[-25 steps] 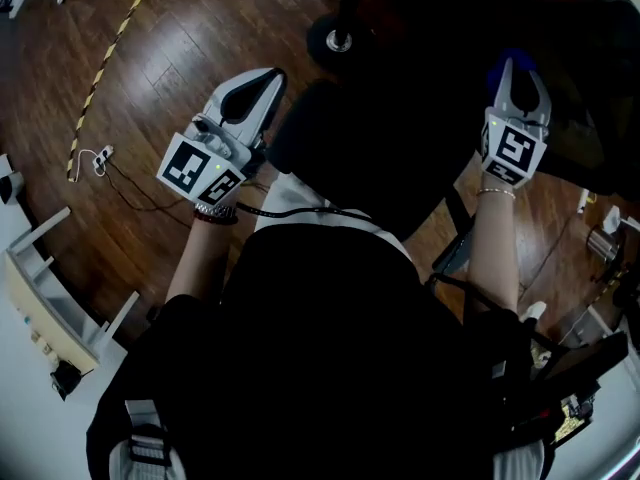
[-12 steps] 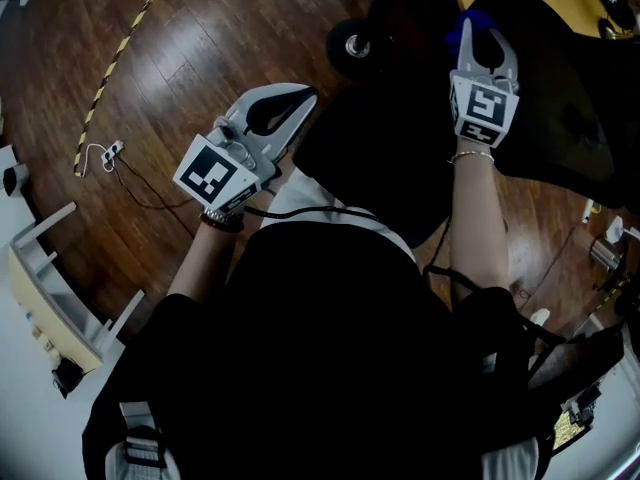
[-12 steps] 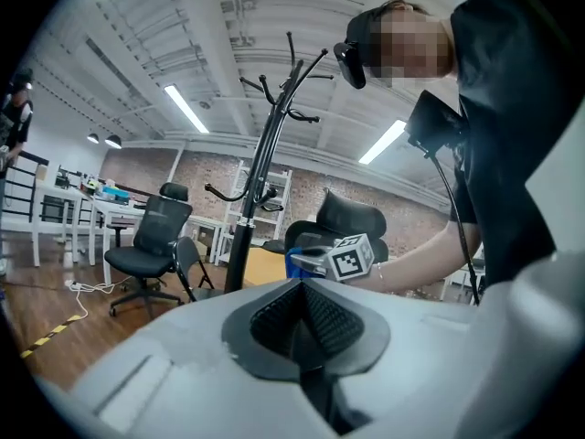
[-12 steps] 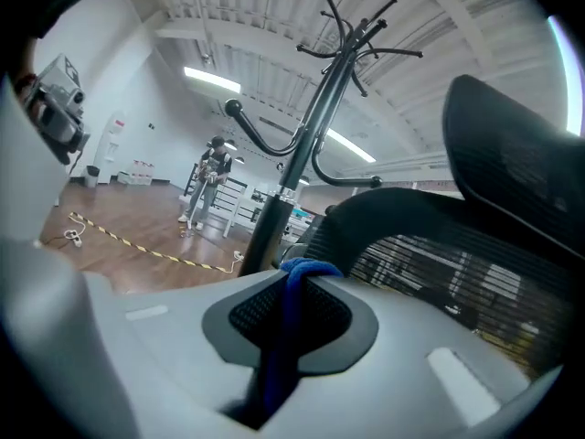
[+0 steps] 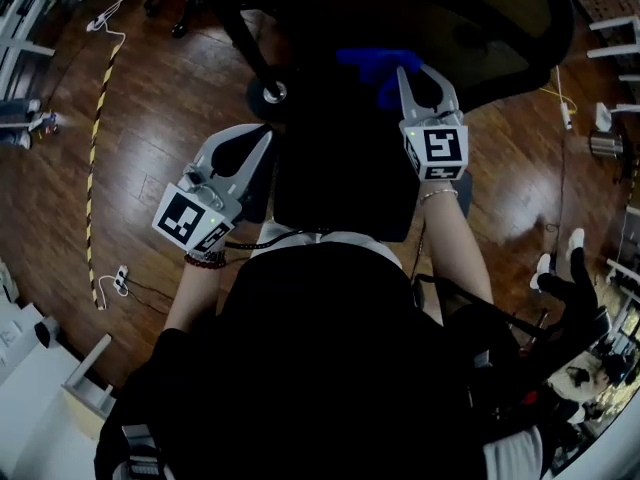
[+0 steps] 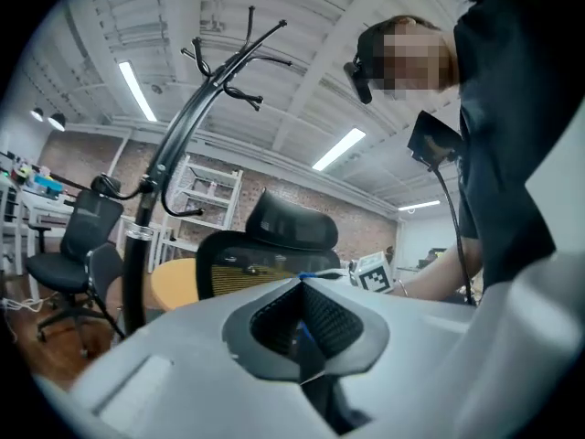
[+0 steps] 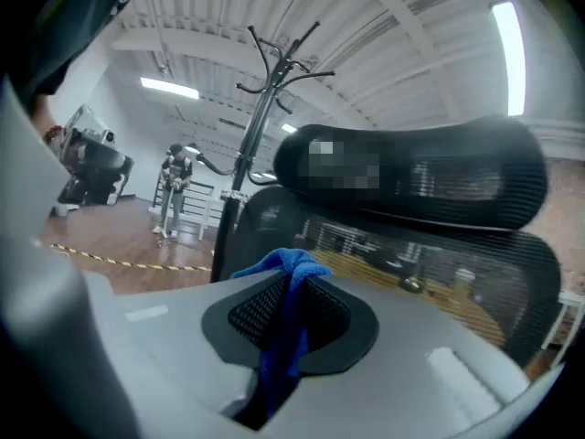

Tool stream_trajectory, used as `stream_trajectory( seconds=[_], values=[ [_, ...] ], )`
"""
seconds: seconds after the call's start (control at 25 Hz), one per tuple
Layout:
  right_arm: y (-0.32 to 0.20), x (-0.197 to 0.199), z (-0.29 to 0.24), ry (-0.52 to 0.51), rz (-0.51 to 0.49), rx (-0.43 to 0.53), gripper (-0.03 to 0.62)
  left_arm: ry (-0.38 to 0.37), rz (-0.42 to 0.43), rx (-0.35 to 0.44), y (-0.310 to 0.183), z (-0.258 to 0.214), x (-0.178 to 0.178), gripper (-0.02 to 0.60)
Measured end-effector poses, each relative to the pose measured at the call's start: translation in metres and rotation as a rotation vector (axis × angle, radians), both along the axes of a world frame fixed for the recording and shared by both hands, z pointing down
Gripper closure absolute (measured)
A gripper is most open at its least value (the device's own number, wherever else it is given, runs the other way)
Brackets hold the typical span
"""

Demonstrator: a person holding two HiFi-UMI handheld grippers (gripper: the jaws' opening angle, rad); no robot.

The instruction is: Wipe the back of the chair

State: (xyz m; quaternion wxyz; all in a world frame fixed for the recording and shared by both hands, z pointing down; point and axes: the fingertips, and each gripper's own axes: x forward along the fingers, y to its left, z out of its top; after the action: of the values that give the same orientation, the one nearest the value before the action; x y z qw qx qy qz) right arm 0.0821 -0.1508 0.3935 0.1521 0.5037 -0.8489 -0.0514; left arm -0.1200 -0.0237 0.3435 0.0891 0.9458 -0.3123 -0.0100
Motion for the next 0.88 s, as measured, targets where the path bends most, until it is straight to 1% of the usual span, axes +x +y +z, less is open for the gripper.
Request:
stream_trajectory(
  seconds=[0.12,0.2,0.28,0.36,0.44,0.52,0.68,0.8,0.88],
  values=[
    [0.028,0.11,0.029,0.044,0.149,-0.06,0.56,0.02,0.049,-0.039,-0.003,0.003,0.055,0.577],
    [0.046,0.178,0.052,0.059,0.251,-0.108,0.56,0.047,0.062,-0.075,-0.008,0.003,0.087,0.577],
    [0.057,0.232,0.071,0.068,0.325,-0.148,0.56,0.109,0.049,-0.113,-0.016,0.001,0.111,0.577],
    [0.059,0.267,0.086,0.074,0.354,-0.173,0.56,0.153,0.033,-0.143,-0.02,0.0,0.128,0.577],
    [0.054,0.285,0.098,0.082,0.345,-0.184,0.56,0.156,0.028,-0.161,-0.017,0.002,0.142,0.577],
    [0.044,0.289,0.107,0.094,0.315,-0.185,0.56,0.129,0.021,-0.17,-0.01,0.005,0.15,0.577],
    [0.021,0.27,0.116,0.083,0.252,-0.169,0.56,0.046,-0.003,-0.175,0.005,0.014,0.147,0.577],
    [0.013,0.261,0.121,0.045,0.246,-0.158,0.56,0.035,-0.045,-0.175,0.001,0.012,0.134,0.577],
    [0.012,0.257,0.124,0.027,0.222,-0.148,0.56,0.002,-0.044,-0.146,0.0,0.016,0.134,0.577]
  ],
)
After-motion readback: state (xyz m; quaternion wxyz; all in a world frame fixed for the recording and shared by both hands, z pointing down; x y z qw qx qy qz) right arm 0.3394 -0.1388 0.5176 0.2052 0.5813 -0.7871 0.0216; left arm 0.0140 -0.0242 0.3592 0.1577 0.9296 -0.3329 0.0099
